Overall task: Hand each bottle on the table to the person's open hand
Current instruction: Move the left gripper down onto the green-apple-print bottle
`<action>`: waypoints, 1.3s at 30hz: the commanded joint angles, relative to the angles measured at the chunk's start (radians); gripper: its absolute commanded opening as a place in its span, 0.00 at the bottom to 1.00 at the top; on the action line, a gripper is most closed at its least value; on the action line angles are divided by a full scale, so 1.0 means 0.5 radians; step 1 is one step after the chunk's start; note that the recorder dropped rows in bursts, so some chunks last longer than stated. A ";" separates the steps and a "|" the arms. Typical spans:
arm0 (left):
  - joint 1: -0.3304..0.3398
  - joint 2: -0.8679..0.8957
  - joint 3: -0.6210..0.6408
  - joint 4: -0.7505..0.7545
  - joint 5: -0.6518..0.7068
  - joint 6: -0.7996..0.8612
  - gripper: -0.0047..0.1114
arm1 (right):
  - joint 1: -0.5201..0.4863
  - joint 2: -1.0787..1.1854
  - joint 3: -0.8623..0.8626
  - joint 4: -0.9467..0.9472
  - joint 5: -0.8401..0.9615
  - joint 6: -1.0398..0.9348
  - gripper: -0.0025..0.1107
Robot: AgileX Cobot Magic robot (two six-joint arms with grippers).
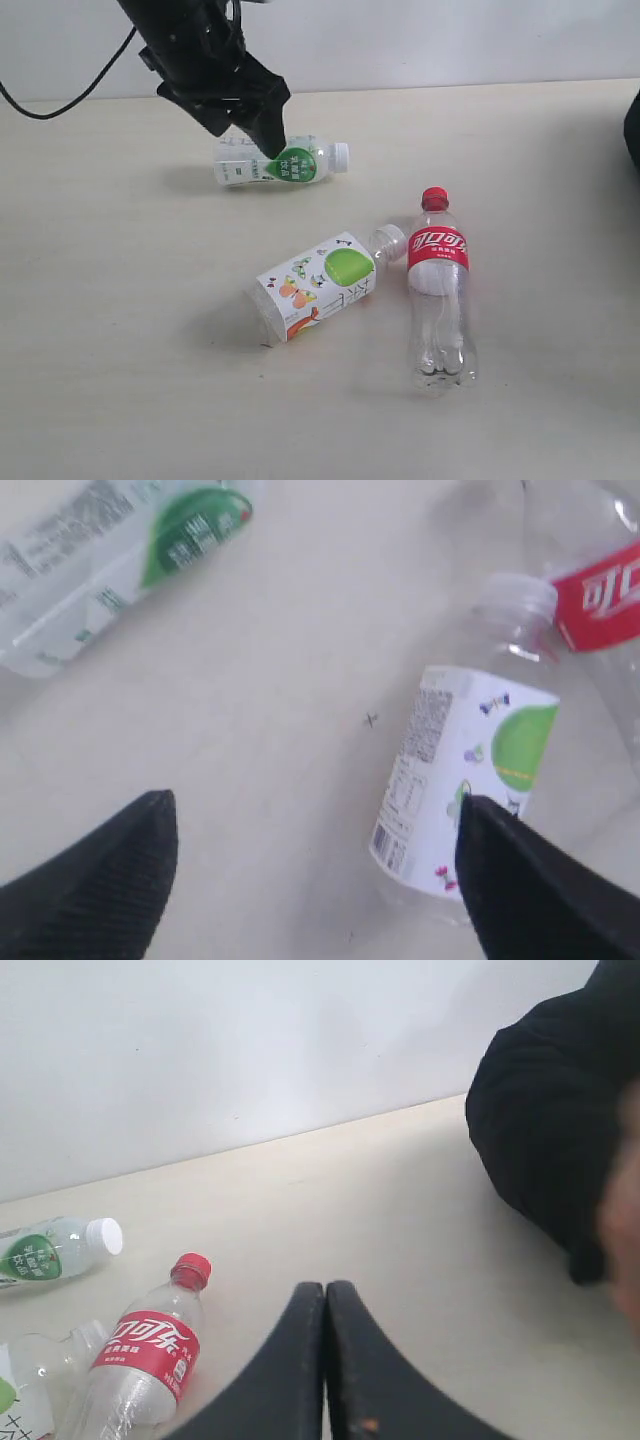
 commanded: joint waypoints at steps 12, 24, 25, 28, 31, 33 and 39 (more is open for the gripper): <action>-0.254 -0.020 0.181 -0.161 0.069 0.492 0.68 | 0.000 -0.010 0.008 -0.002 -0.012 -0.002 0.02; -0.438 0.020 0.181 0.023 -0.107 0.495 0.68 | 0.000 -0.010 0.008 -0.002 -0.012 -0.002 0.02; -0.438 0.030 0.181 0.023 -0.107 0.495 0.68 | 0.000 -0.010 0.008 -0.002 -0.012 -0.002 0.02; -0.438 0.091 0.184 0.023 -0.107 0.495 0.68 | 0.000 -0.010 0.008 -0.002 -0.012 -0.002 0.02; -0.438 0.173 0.189 0.073 -0.107 0.495 0.68 | 0.000 -0.010 0.008 -0.002 -0.012 -0.002 0.02; -0.438 0.223 0.189 0.109 -0.143 0.495 0.68 | 0.000 -0.010 0.008 -0.002 -0.012 -0.002 0.02; -0.438 0.327 0.189 0.119 -0.233 0.507 0.68 | 0.000 -0.010 0.008 -0.002 -0.012 -0.002 0.02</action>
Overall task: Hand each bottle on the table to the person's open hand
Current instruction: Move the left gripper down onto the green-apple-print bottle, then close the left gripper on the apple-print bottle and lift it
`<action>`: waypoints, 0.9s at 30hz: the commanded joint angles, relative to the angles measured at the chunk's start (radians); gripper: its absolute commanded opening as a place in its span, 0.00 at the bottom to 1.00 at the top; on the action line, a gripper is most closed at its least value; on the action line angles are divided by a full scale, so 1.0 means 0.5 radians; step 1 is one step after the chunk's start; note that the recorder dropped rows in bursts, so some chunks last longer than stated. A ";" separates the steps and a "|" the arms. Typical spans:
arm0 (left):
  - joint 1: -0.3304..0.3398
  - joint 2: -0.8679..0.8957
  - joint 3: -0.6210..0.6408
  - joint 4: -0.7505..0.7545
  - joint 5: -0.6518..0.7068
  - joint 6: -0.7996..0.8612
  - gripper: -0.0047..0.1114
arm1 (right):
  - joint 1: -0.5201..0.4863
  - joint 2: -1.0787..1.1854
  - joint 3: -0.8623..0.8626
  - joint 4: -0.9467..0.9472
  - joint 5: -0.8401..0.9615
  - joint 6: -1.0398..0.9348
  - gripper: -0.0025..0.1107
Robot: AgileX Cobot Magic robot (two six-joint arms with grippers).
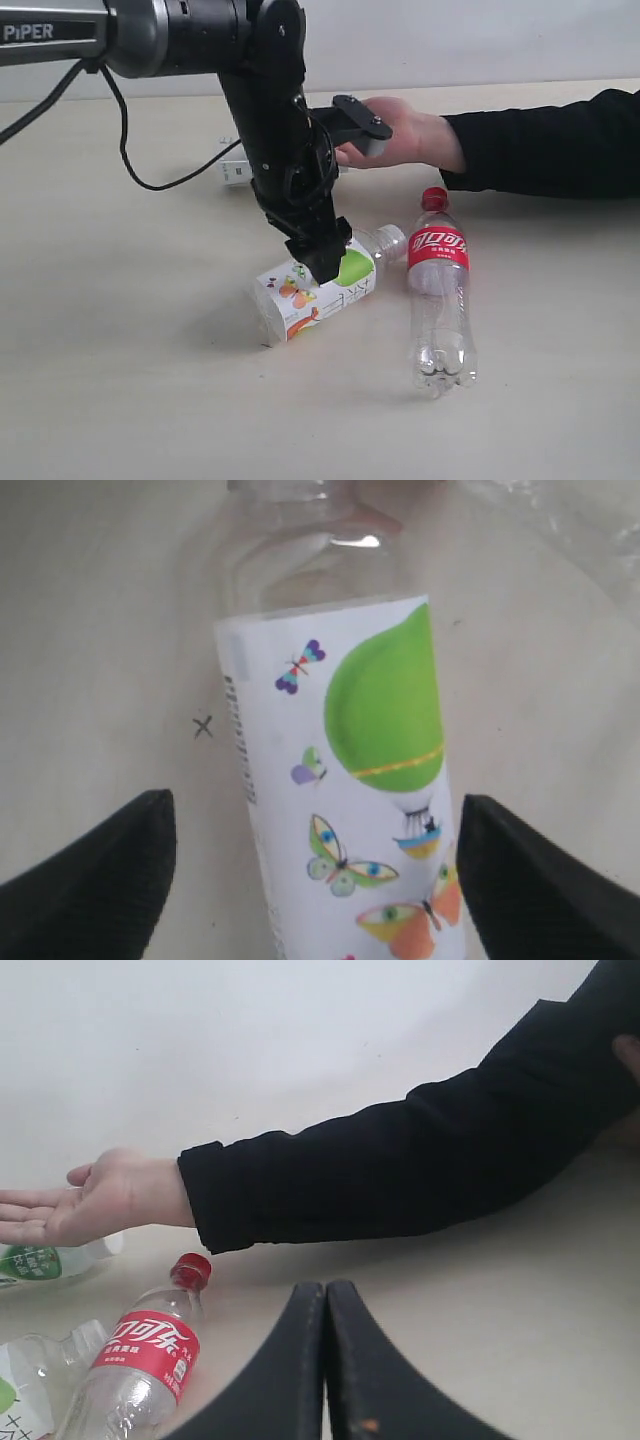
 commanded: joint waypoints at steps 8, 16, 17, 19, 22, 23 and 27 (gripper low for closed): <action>-0.009 0.113 0.010 0.002 -0.098 0.051 0.68 | 0.000 -0.010 0.008 -0.002 -0.012 -0.002 0.02; -0.009 0.213 0.010 -0.003 -0.094 0.062 0.68 | 0.000 -0.010 0.008 -0.002 -0.012 -0.002 0.02; -0.009 0.213 0.010 -0.003 -0.094 0.062 0.68 | 0.000 -0.010 0.008 -0.002 -0.012 -0.002 0.02; -0.009 0.213 0.010 -0.007 -0.094 0.062 0.68 | 0.000 -0.010 0.008 -0.002 -0.012 -0.002 0.02; -0.009 0.213 0.010 -0.007 -0.094 0.062 0.68 | 0.000 -0.010 0.008 -0.002 -0.012 -0.002 0.02; -0.009 0.213 0.010 -0.007 -0.094 0.058 0.67 | 0.000 -0.010 0.008 -0.002 -0.012 -0.002 0.02; -0.009 0.213 0.010 -0.011 -0.063 0.049 0.53 | 0.000 -0.010 0.008 -0.002 -0.012 -0.002 0.02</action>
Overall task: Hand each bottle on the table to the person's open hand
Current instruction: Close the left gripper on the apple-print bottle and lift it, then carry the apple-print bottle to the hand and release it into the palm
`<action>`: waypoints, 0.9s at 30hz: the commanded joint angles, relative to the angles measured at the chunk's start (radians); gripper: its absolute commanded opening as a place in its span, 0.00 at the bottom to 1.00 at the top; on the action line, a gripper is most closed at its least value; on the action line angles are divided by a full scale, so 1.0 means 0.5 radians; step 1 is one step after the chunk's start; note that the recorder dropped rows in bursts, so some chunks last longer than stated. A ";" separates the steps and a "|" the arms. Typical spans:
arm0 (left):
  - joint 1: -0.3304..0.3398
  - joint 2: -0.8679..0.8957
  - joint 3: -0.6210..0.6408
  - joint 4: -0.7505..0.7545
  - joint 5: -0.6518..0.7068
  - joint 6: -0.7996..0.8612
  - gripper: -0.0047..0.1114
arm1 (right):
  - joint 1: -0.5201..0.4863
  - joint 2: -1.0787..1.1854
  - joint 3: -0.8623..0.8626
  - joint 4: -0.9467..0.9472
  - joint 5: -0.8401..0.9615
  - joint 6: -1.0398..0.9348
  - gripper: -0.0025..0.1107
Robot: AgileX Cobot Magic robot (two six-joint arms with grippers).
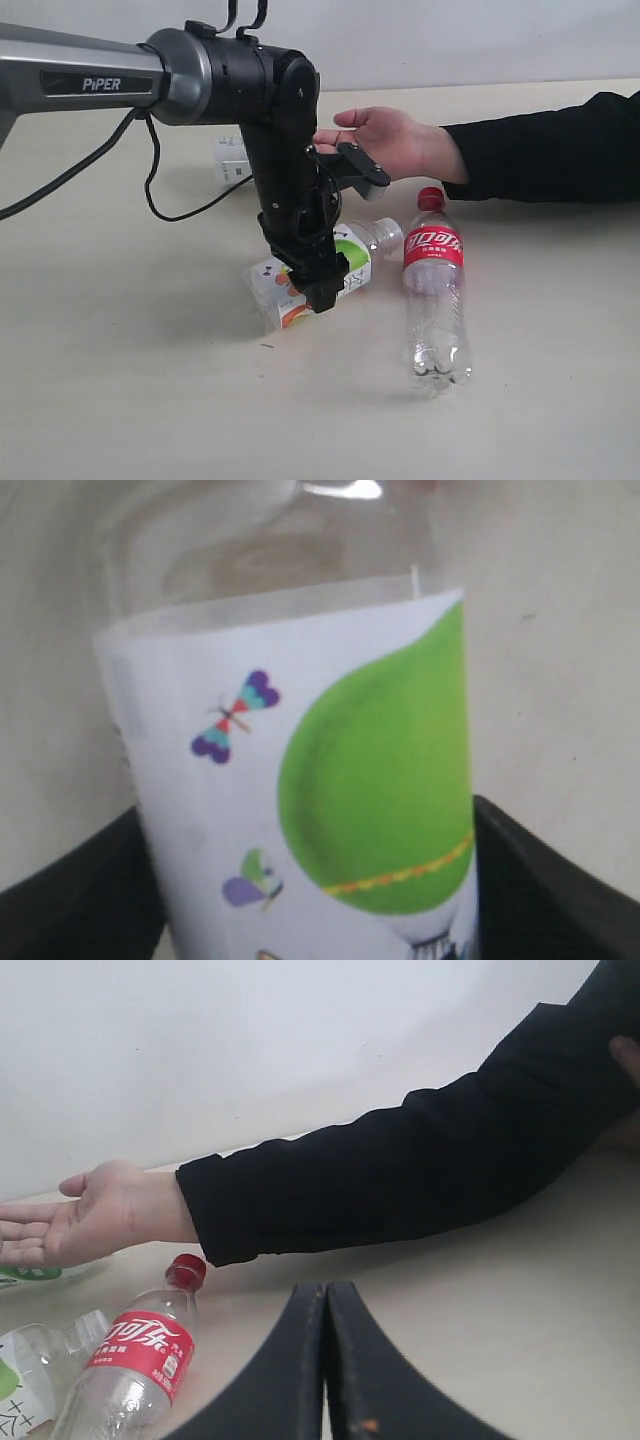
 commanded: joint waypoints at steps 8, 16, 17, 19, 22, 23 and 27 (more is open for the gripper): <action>-0.005 -0.008 0.006 -0.012 0.091 -0.056 0.04 | 0.000 -0.010 0.008 -0.002 -0.012 -0.002 0.02; -0.005 -0.114 0.006 0.023 0.197 -0.397 0.04 | 0.000 -0.010 0.008 -0.002 -0.012 -0.002 0.02; -0.005 -0.151 0.006 0.023 0.214 -0.464 0.04 | 0.000 -0.010 0.008 -0.002 -0.012 -0.002 0.02; -0.005 -0.228 0.006 0.019 0.274 -0.577 0.04 | 0.000 -0.010 0.008 -0.002 -0.012 -0.002 0.02; -0.009 -0.388 0.006 -0.024 0.311 -0.748 0.04 | 0.000 -0.010 0.008 -0.002 -0.012 -0.002 0.02; -0.013 -0.453 0.006 -0.044 0.311 -0.752 0.04 | 0.000 -0.010 0.008 -0.002 -0.012 -0.002 0.02; -0.013 -0.651 0.006 -0.104 0.173 -0.945 0.04 | 0.000 -0.010 0.008 -0.002 -0.012 -0.002 0.02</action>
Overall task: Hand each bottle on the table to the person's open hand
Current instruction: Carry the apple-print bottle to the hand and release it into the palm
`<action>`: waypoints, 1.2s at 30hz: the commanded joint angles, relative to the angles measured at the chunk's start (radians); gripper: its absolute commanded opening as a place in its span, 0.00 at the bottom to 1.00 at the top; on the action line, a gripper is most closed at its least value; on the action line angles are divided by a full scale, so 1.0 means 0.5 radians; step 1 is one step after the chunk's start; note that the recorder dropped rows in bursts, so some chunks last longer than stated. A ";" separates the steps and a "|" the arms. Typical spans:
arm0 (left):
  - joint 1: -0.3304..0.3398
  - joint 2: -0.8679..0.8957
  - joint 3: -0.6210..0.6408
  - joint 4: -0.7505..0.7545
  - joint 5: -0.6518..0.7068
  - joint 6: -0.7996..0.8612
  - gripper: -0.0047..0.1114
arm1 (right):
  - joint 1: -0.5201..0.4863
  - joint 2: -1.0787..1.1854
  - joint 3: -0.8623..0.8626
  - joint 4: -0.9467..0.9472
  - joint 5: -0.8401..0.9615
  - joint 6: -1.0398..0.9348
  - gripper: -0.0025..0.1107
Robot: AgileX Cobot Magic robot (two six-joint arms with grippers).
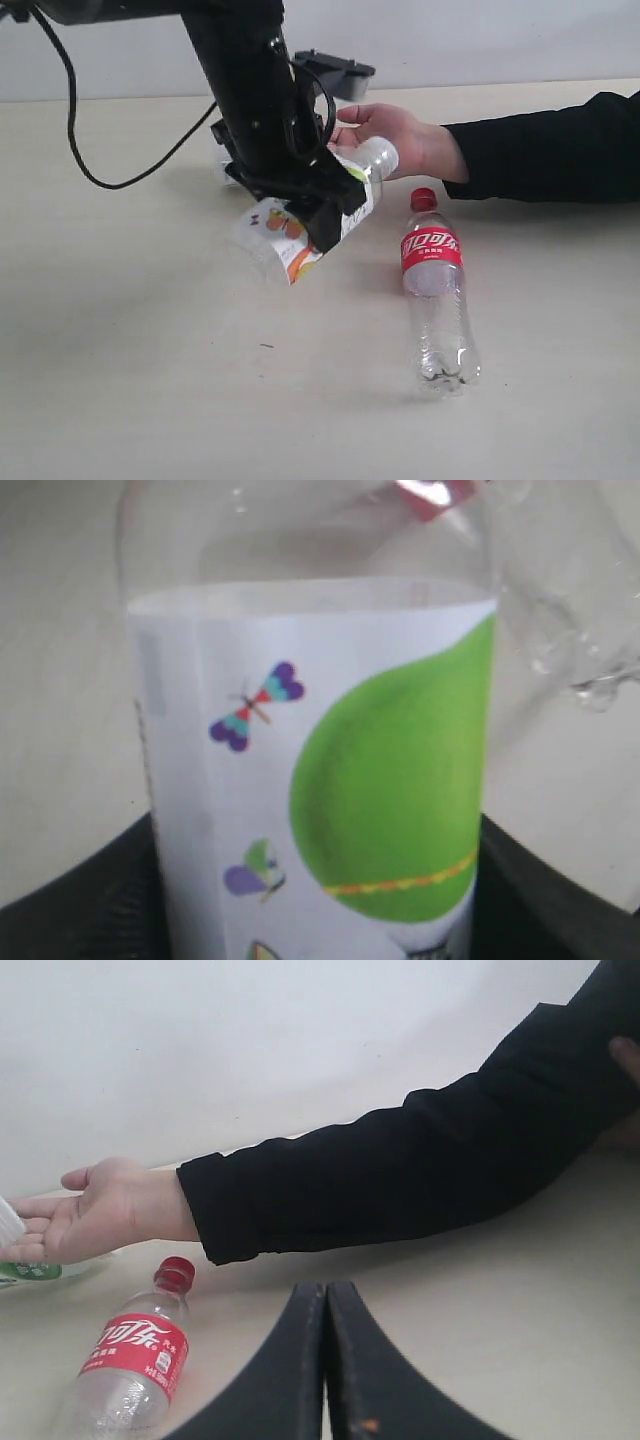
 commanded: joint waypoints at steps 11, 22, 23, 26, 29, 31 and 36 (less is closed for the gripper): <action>0.006 -0.133 -0.081 -0.190 -0.836 -0.938 0.04 | 0.000 -0.010 0.008 -0.002 -0.012 -0.002 0.02; 0.070 0.114 -0.220 -0.399 -1.184 -1.261 0.04 | 0.000 -0.010 0.008 -0.002 -0.012 -0.002 0.02; 0.094 0.140 -0.223 -0.445 -1.185 -1.275 0.04 | 0.000 -0.010 0.008 -0.002 -0.012 -0.002 0.02; 0.159 0.193 -0.223 -0.619 -1.180 -1.281 0.04 | 0.000 -0.010 0.008 -0.002 -0.012 -0.002 0.02; 0.200 0.232 -0.223 -0.690 -1.175 -1.240 0.04 | 0.000 -0.010 0.008 -0.002 -0.012 -0.002 0.02; 0.221 0.256 -0.223 -0.690 -1.186 -1.223 0.04 | 0.000 -0.010 0.008 -0.002 -0.012 -0.002 0.02; 0.270 0.296 -0.223 -0.695 -1.195 -1.182 0.04 | 0.000 -0.010 0.008 -0.002 -0.012 -0.002 0.02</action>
